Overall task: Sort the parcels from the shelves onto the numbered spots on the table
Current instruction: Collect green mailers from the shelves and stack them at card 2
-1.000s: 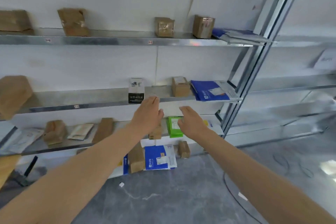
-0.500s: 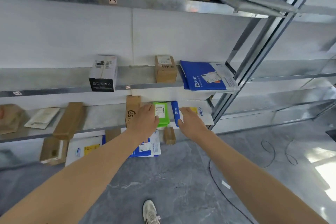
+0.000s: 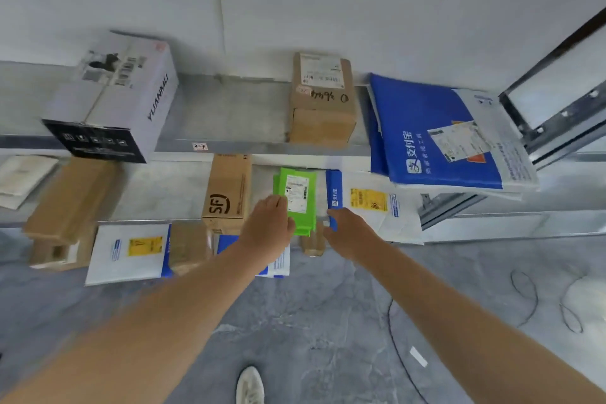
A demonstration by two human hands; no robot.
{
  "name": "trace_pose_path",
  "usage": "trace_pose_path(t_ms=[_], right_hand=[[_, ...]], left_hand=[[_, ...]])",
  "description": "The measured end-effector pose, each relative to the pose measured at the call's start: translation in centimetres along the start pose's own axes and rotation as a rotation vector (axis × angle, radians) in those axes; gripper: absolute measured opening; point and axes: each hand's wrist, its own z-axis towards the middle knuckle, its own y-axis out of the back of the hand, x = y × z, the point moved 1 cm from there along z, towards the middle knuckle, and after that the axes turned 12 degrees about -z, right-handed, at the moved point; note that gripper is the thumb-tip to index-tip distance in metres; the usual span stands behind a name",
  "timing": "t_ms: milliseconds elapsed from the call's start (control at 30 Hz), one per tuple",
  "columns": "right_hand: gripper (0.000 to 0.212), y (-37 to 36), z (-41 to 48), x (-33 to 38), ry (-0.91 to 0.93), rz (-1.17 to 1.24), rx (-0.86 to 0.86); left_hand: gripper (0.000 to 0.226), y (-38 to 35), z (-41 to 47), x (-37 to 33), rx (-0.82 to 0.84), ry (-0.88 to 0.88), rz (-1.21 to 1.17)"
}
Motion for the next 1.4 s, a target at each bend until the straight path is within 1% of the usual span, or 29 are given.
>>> trace_pose_path(t_ms=[67, 167, 267, 367, 500, 600, 633, 700, 767, 800, 900, 1000, 1100, 1233, 1267, 1367, 1400], right_hand=[[0.032, -2.0, 4.1, -1.3, -0.044, 0.042, 0.002], [0.027, -6.2, 9.7, -3.1, -0.064, 0.030, 0.018], [0.034, -9.7, 14.1, -4.1, -0.057, 0.095, 0.031], [0.042, -11.0, 18.8, -4.8, -0.053, 0.143, -0.005], [0.038, -12.3, 24.8, -5.3, -0.109, 0.203, -0.026], [0.032, -13.6, 27.7, -5.0, -0.179, 0.223, 0.005], [0.032, -14.1, 28.4, -4.8, -0.184, 0.210, 0.020], [0.038, -15.0, 29.5, -4.5, -0.194, 0.184, 0.014], [0.042, -15.8, 30.0, -4.2, -0.205, 0.214, -0.006], [0.043, -16.2, 30.1, -4.0, -0.208, 0.269, -0.004], [0.044, -16.9, 30.0, -3.8, -0.222, 0.418, -0.001], [0.041, -17.1, 29.4, -4.5, -0.221, 0.477, -0.010], [0.034, -16.5, 28.0, -5.0, -0.210, 0.523, -0.028], [0.026, -15.1, 24.9, -5.0, -0.162, 0.497, -0.069], [0.028, -14.8, 23.8, -4.8, -0.145, 0.502, -0.079], [0.047, -13.8, 19.2, -4.8, -0.114, 0.589, -0.138], [0.050, -13.4, 17.4, -4.7, -0.116, 0.619, -0.158]], left_hand=[[0.040, -3.2, 2.3, 1.9, 0.030, 0.049, -0.007], [0.039, -8.1, 5.4, 5.8, 0.093, 0.179, -0.032], [0.032, -12.1, 7.6, 9.3, 0.119, 0.301, -0.111], [0.027, -14.0, 10.4, 11.3, 0.065, 0.372, -0.229], [0.034, -15.5, 14.2, 13.1, 0.003, 0.452, -0.385], [0.030, -16.7, 15.6, 13.7, -0.059, 0.567, -0.496], [0.030, -17.2, 15.9, 13.8, -0.079, 0.593, -0.527], [0.034, -18.3, 15.9, 13.7, -0.135, 0.627, -0.594], [0.043, -19.3, 15.9, 13.4, -0.231, 0.667, -0.673], [0.045, -19.6, 15.9, 13.2, -0.283, 0.697, -0.726], [0.045, -20.0, 16.0, 13.1, -0.400, 0.780, -0.877], [0.041, -19.6, 15.5, 13.6, -0.381, 0.815, -1.015], [0.038, -19.0, 13.7, 13.3, -0.307, 0.775, -1.141], [0.043, -18.2, 9.5, 11.5, -0.283, 0.672, -1.103], [0.045, -17.7, 8.4, 10.9, -0.286, 0.651, -1.100], [0.057, -15.6, 5.5, 9.0, -0.263, 0.592, -1.102], [0.059, -14.7, 4.6, 8.2, -0.254, 0.579, -1.107]])
